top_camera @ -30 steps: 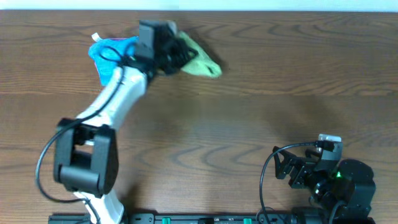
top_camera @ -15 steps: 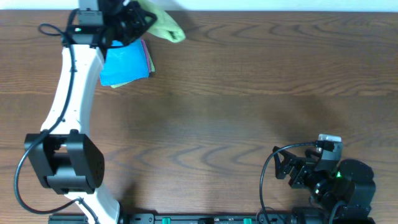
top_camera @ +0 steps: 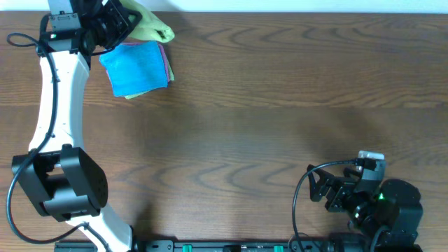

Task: Fold the cloth
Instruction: 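Carry the green cloth with the left gripper to the cloth stack, then lower the green cloth onto the blue cloth stack with the left gripper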

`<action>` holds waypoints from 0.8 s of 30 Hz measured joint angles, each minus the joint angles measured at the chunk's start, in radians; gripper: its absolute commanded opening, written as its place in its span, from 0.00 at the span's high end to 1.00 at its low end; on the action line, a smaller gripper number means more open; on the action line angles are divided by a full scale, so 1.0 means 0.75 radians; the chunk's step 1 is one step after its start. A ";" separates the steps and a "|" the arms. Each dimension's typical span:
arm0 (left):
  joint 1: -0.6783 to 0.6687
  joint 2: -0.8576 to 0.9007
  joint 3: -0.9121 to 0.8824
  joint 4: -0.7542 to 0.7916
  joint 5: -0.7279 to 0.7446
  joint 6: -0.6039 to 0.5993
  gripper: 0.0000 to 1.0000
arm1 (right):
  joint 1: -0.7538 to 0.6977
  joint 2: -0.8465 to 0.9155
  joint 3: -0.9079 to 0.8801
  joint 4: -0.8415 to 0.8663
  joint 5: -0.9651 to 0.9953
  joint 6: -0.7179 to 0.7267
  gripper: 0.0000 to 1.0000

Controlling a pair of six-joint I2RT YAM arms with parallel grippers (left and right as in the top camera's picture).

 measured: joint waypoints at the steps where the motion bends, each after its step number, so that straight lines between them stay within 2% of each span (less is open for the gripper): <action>1: -0.001 0.000 0.000 0.000 0.000 0.008 0.94 | 0.000 0.000 0.000 0.000 0.001 0.000 0.01; 12: -0.002 0.042 0.000 -0.057 -0.012 0.088 0.95 | 0.000 0.000 0.000 0.000 0.000 0.000 0.01; 18: -0.002 0.091 0.000 -0.158 -0.033 0.175 0.94 | 0.000 0.000 0.000 0.000 0.000 0.000 0.01; 24: -0.002 0.092 0.000 -0.271 -0.155 0.291 0.94 | 0.000 0.000 0.000 0.000 0.000 0.000 0.01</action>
